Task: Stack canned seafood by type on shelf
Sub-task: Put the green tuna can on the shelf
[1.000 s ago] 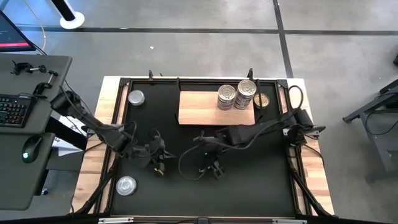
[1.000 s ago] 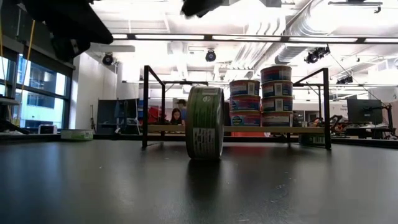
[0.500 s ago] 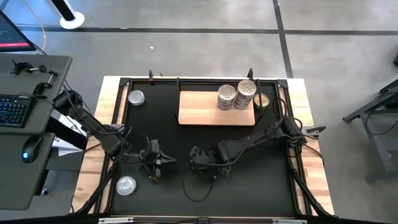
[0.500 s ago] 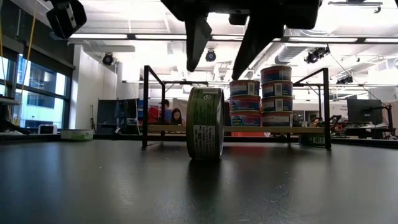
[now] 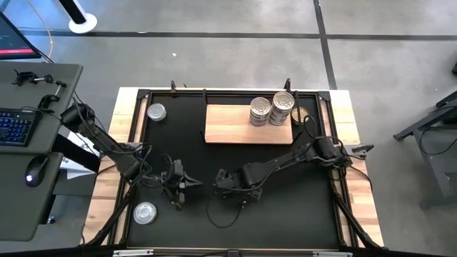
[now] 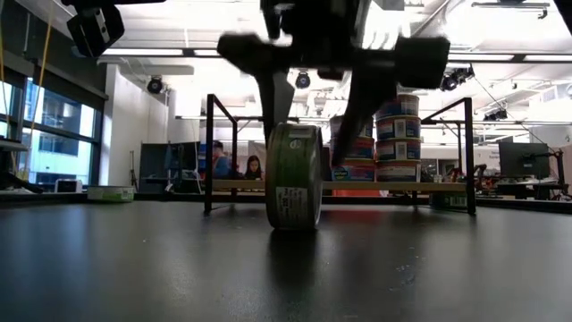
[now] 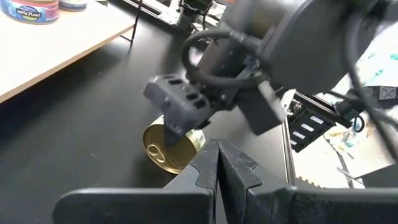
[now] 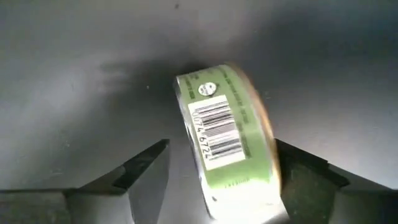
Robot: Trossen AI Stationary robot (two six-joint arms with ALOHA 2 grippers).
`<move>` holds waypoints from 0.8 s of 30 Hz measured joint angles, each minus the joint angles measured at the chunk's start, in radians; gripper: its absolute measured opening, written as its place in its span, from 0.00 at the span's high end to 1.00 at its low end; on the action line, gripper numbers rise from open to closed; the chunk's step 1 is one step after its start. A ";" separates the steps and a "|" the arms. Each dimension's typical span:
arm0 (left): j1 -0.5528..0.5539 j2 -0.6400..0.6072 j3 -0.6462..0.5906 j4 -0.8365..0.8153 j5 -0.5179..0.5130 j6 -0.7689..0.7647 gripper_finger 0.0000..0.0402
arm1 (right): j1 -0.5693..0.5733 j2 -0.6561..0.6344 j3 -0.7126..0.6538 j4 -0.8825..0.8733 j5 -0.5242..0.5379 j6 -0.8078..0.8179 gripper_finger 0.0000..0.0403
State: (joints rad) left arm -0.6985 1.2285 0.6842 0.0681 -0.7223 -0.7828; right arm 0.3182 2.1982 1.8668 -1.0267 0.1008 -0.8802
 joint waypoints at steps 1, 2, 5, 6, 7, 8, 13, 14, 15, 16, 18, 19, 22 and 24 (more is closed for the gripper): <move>0.000 0.000 0.000 -0.001 0.000 0.000 1.00 | 0.000 0.008 0.000 -0.001 -0.001 0.004 0.37; 0.000 0.000 0.000 0.000 0.000 0.000 1.00 | 0.000 0.014 0.000 -0.004 -0.002 0.010 0.37; 0.000 0.000 0.000 -0.001 0.000 0.000 1.00 | -0.001 0.018 0.000 -0.010 -0.004 0.038 0.40; 0.000 0.000 0.000 -0.002 0.000 0.001 1.00 | -0.001 0.016 0.001 -0.007 -0.004 0.055 0.43; 0.000 0.000 0.000 -0.002 0.000 0.005 1.00 | -0.001 0.011 0.002 -0.008 -0.004 0.079 0.46; 0.000 0.000 0.000 -0.004 0.000 0.014 1.00 | -0.001 0.008 0.002 -0.002 -0.005 0.111 0.51; 0.013 0.000 0.000 -0.021 0.001 0.052 1.00 | -0.001 -0.040 0.004 -0.009 -0.004 0.326 0.71; 0.020 0.000 0.000 -0.023 0.001 0.053 1.00 | -0.003 -0.053 0.004 -0.018 -0.002 0.364 0.71; 0.027 0.000 0.000 -0.022 0.001 0.052 1.00 | -0.004 -0.066 0.004 -0.032 0.000 0.397 0.71; 0.037 0.000 0.000 -0.022 0.001 0.053 1.00 | -0.007 -0.079 0.004 -0.045 0.005 0.430 0.71; 0.061 0.000 0.000 -0.022 0.001 0.053 1.00 | -0.013 -0.117 0.004 -0.067 0.055 0.480 0.71; 0.074 0.000 0.000 -0.021 0.002 0.054 1.00 | -0.016 -0.138 0.004 -0.084 0.098 0.490 0.71; 0.112 0.000 0.000 -0.020 0.017 0.065 1.00 | -0.041 -0.201 0.004 -0.113 0.255 0.539 0.71; 0.137 0.003 0.000 -0.016 0.038 0.101 1.00 | -0.073 -0.228 0.004 -0.128 0.370 0.603 0.71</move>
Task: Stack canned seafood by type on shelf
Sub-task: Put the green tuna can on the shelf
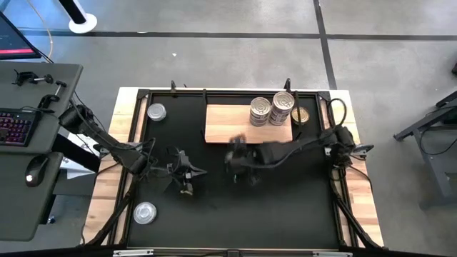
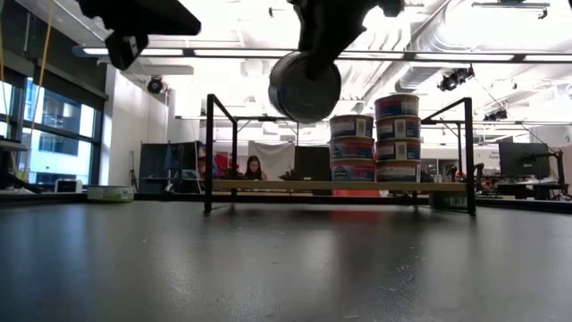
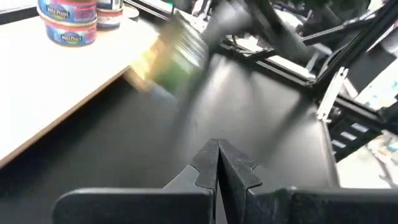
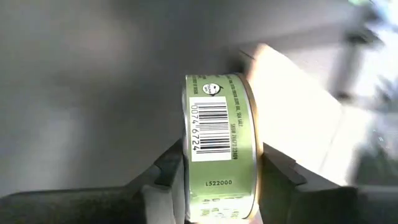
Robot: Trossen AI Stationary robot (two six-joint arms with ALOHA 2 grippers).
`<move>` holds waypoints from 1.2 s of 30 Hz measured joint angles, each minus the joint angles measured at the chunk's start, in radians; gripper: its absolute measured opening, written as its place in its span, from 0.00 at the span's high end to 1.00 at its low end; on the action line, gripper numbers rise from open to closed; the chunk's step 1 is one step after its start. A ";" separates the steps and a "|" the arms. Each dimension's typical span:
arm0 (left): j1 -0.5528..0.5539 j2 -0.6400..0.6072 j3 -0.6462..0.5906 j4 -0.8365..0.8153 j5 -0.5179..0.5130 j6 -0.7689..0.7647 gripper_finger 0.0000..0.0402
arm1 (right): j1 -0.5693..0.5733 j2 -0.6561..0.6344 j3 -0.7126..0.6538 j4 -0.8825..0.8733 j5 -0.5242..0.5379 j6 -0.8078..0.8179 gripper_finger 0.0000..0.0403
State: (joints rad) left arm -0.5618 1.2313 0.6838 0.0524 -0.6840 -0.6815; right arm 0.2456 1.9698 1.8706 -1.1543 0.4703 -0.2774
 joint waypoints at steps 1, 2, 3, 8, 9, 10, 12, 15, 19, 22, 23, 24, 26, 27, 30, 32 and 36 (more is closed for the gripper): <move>0.009 0.002 0.000 0.003 0.009 0.018 1.00 | -0.018 -0.007 0.000 -0.011 0.063 0.031 0.71; 0.016 0.006 0.000 0.003 0.018 0.036 1.00 | -0.038 -0.012 0.000 -0.024 0.121 0.056 0.71; 0.021 0.011 0.000 0.012 0.024 0.049 1.00 | -0.058 -0.013 -0.001 -0.037 0.167 0.072 0.71; 0.028 0.057 0.000 0.093 0.043 0.093 1.00 | -0.153 0.016 -0.003 -0.064 0.250 0.097 0.71; 0.028 0.068 0.000 0.112 0.051 0.099 1.00 | -0.169 0.031 -0.003 -0.061 0.266 0.096 0.71; 0.028 0.081 0.000 0.129 0.055 0.101 1.00 | -0.185 0.045 -0.004 -0.052 0.276 0.096 0.71; 0.024 0.108 0.000 0.155 0.068 0.100 1.00 | -0.211 0.072 -0.004 -0.021 0.280 0.097 0.71; 0.022 0.141 0.000 0.169 0.109 0.080 1.00 | -0.239 0.109 -0.004 0.010 0.312 0.085 0.71; 0.022 0.177 0.000 0.189 0.161 0.049 1.00 | -0.260 0.141 -0.004 0.025 0.330 0.082 0.69; 0.022 0.187 0.000 0.188 0.182 0.047 1.00 | -0.274 0.152 -0.004 0.024 0.281 0.104 0.65; 0.022 0.187 0.000 0.188 0.184 0.047 1.00 | -0.277 0.158 -0.004 0.026 0.279 0.110 0.65; 0.022 0.187 0.000 0.189 0.184 0.047 1.00 | -0.280 0.164 -0.004 0.028 0.281 0.115 0.64; 0.022 0.187 0.000 0.190 0.184 0.050 1.00 | -0.287 0.170 -0.004 0.045 0.280 0.124 0.64; 0.022 0.187 0.000 0.190 0.184 0.056 1.00 | -0.290 0.170 -0.004 0.054 0.279 0.128 0.64; 0.023 0.187 0.000 0.189 0.184 0.068 1.00 | -0.295 0.177 -0.004 0.064 0.280 0.122 0.65; 0.023 0.187 0.000 0.190 0.184 0.072 1.00 | -0.299 0.182 -0.004 0.068 0.271 0.117 0.65; 0.023 0.187 0.000 0.185 0.184 0.066 1.00 | -0.309 0.179 -0.004 0.085 0.242 0.168 0.64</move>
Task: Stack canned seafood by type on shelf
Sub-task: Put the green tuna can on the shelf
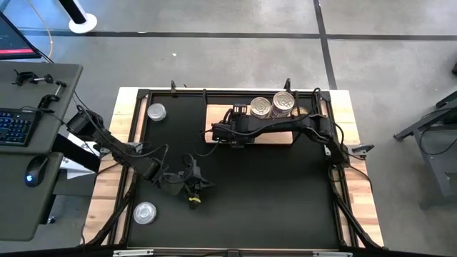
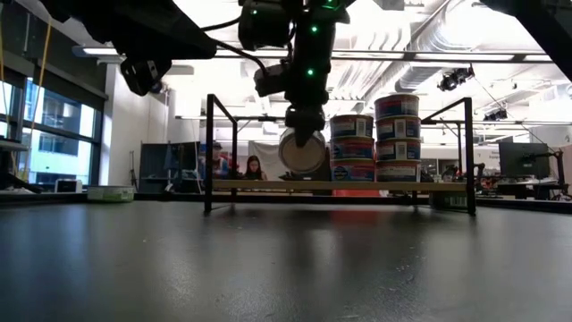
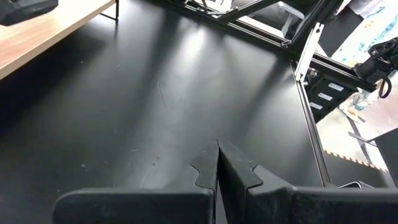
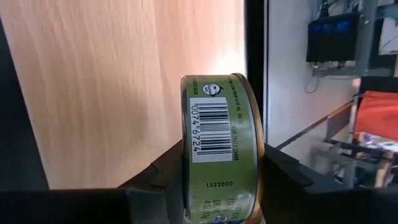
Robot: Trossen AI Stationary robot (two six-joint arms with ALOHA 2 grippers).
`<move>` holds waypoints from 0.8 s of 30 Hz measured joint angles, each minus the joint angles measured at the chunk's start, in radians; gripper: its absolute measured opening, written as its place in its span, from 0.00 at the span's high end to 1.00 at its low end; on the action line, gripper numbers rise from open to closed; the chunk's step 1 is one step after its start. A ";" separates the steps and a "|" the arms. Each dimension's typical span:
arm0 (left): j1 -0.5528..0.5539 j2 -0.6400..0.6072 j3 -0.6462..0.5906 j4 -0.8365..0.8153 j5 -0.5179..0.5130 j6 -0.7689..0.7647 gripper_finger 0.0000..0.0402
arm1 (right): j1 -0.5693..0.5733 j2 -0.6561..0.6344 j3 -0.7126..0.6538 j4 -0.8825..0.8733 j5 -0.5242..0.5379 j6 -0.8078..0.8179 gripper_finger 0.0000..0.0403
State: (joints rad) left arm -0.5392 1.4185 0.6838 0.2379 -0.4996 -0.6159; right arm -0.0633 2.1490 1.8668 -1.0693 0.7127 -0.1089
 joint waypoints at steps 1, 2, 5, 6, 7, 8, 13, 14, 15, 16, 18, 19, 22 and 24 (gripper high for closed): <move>0.000 0.000 0.000 0.000 0.000 0.000 1.00 | -0.002 0.000 0.000 -0.005 -0.007 0.004 0.64; 0.002 0.000 0.000 0.000 0.000 0.000 1.00 | -0.003 0.000 0.000 -0.010 -0.010 0.008 0.64; 0.002 0.000 0.000 -0.002 0.000 0.000 1.00 | -0.010 0.000 0.000 -0.001 -0.014 0.015 0.64; 0.002 0.000 0.000 -0.002 0.000 0.000 1.00 | -0.014 0.000 0.000 0.005 -0.014 0.017 0.64; 0.002 0.000 0.000 -0.003 0.000 0.000 1.00 | -0.018 0.000 0.000 0.003 -0.015 0.025 0.64; 0.002 0.000 0.000 -0.004 0.000 0.000 1.00 | -0.022 0.000 0.000 -0.007 -0.018 0.028 0.64; 0.002 0.000 0.000 -0.008 0.000 0.008 1.00 | -0.045 0.000 0.000 -0.011 -0.088 0.027 0.64; 0.002 0.000 0.000 -0.008 0.000 0.008 1.00 | -0.050 0.000 0.000 -0.010 -0.116 0.030 0.64; 0.002 0.000 0.000 -0.008 0.000 0.008 1.00 | -0.055 0.000 0.000 -0.009 -0.142 0.030 0.64; 0.002 0.000 0.000 -0.008 0.000 0.008 1.00 | -0.059 -0.001 0.000 -0.009 -0.166 0.030 0.64; 0.002 0.000 0.000 -0.008 0.000 0.009 1.00 | -0.064 -0.003 0.002 -0.007 -0.206 0.024 0.64; 0.002 0.000 0.000 -0.009 -0.001 0.008 1.00 | -0.064 -0.003 0.002 -0.007 -0.210 0.020 0.64; 0.002 0.000 0.000 -0.009 -0.001 0.016 1.00 | -0.062 0.000 0.001 0.002 -0.206 -0.005 0.64; 0.002 0.000 0.000 -0.009 -0.001 0.025 1.00 | -0.061 0.000 0.000 0.009 -0.198 -0.008 0.64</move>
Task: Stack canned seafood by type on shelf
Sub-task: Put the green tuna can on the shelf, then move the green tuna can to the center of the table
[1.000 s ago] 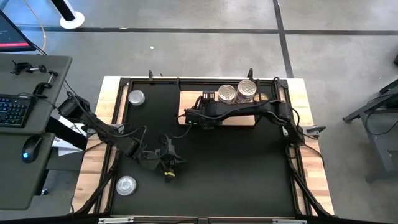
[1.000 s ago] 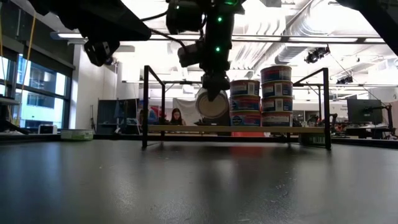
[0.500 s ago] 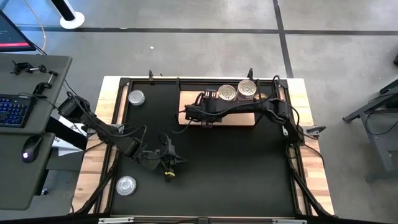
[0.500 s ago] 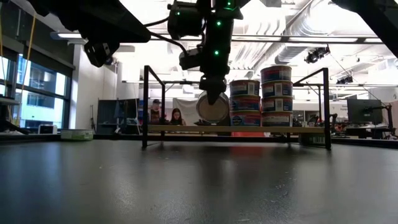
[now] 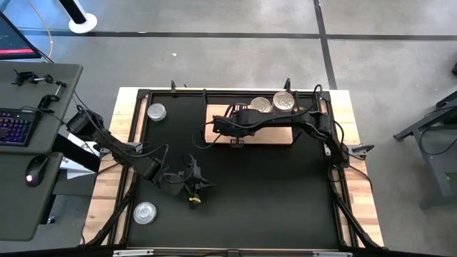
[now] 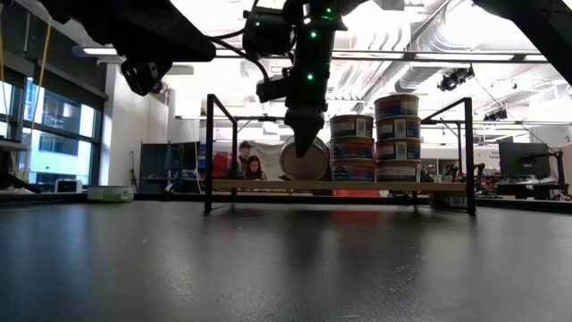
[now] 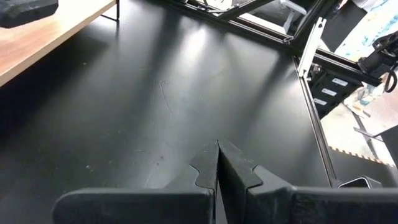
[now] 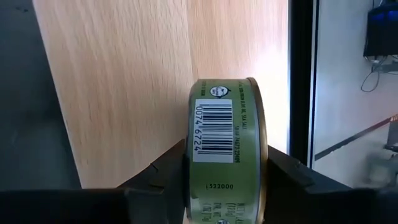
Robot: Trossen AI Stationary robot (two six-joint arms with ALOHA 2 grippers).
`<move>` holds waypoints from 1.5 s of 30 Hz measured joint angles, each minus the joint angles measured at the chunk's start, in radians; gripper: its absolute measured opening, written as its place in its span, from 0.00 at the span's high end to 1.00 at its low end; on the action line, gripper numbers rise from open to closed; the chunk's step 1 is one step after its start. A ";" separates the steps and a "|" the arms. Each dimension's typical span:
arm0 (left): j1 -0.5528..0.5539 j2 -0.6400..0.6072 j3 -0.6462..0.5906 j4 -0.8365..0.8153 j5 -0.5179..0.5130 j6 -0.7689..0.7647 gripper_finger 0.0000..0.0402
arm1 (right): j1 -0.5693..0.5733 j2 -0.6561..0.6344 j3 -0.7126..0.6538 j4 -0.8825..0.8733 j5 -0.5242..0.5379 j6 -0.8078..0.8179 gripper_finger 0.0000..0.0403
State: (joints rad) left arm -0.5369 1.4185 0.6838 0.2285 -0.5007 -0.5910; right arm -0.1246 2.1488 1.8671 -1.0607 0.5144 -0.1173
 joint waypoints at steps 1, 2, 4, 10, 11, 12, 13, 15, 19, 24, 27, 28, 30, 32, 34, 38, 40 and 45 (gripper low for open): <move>0.000 0.000 0.000 0.000 0.000 0.001 1.00 | 0.000 0.000 0.000 0.000 0.000 0.000 0.63; 0.000 0.000 0.000 0.000 0.000 0.001 1.00 | -0.001 0.000 0.000 0.000 0.001 -0.003 0.63; 0.000 0.000 0.000 -0.001 0.000 0.001 1.00 | -0.001 0.000 0.000 0.001 0.002 -0.004 0.60; 0.000 0.000 0.000 -0.023 -0.002 0.001 1.00 | 0.002 0.000 0.000 0.001 -0.024 -0.033 0.45; 0.000 0.000 0.000 -0.029 -0.003 0.000 1.00 | 0.003 0.000 0.000 -0.002 -0.024 -0.033 0.41; 0.000 0.000 0.000 -0.033 -0.003 0.000 1.00 | 0.003 0.000 0.000 -0.005 -0.026 -0.033 0.38; 0.000 0.000 0.000 -0.034 -0.003 0.000 1.00 | 0.003 0.000 0.000 -0.006 -0.026 -0.033 0.35; 0.000 0.000 0.000 -0.033 -0.003 -0.003 1.00 | 0.004 0.000 0.000 -0.019 -0.026 -0.036 0.30; 0.000 0.000 0.000 -0.033 -0.003 -0.006 1.00 | 0.003 0.000 0.000 -0.056 -0.026 -0.042 0.24; 0.000 -0.014 0.000 -0.027 0.015 -0.006 1.00 | 0.016 -0.014 0.000 -0.118 -0.072 -0.057 0.23; 0.002 -0.033 0.000 -0.026 0.032 0.024 1.00 | 0.034 -0.039 0.000 -0.159 -0.172 -0.008 0.23; 0.004 -0.040 0.000 -0.025 0.040 0.040 1.00 | 0.041 -0.046 0.000 -0.172 -0.206 0.012 0.23; 0.009 -0.055 0.000 -0.022 0.060 0.072 1.00 | 0.056 -0.058 0.000 -0.189 -0.265 0.054 0.23; 0.017 -0.068 0.000 -0.023 0.094 0.097 1.00 | 0.079 -0.063 0.000 -0.199 -0.329 0.084 0.23; 0.028 -0.079 0.000 -0.024 0.144 0.103 1.00 | 0.108 -0.068 0.000 -0.205 -0.403 0.095 0.23; 0.039 -0.089 0.000 -0.028 0.243 0.099 1.00 | 0.192 -0.069 0.000 -0.211 -0.562 0.073 0.23; 0.036 -0.089 0.000 -0.028 0.268 0.098 1.00 | 0.243 -0.069 0.000 -0.213 -0.605 0.068 0.23; 0.039 -0.089 0.000 -0.025 0.266 0.098 1.00 | 0.369 -0.069 0.000 -0.220 -0.639 0.092 0.23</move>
State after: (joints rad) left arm -0.4984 1.3293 0.6842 0.2033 -0.2344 -0.4934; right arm 0.2447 2.0796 1.8671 -1.2809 -0.1248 -0.0256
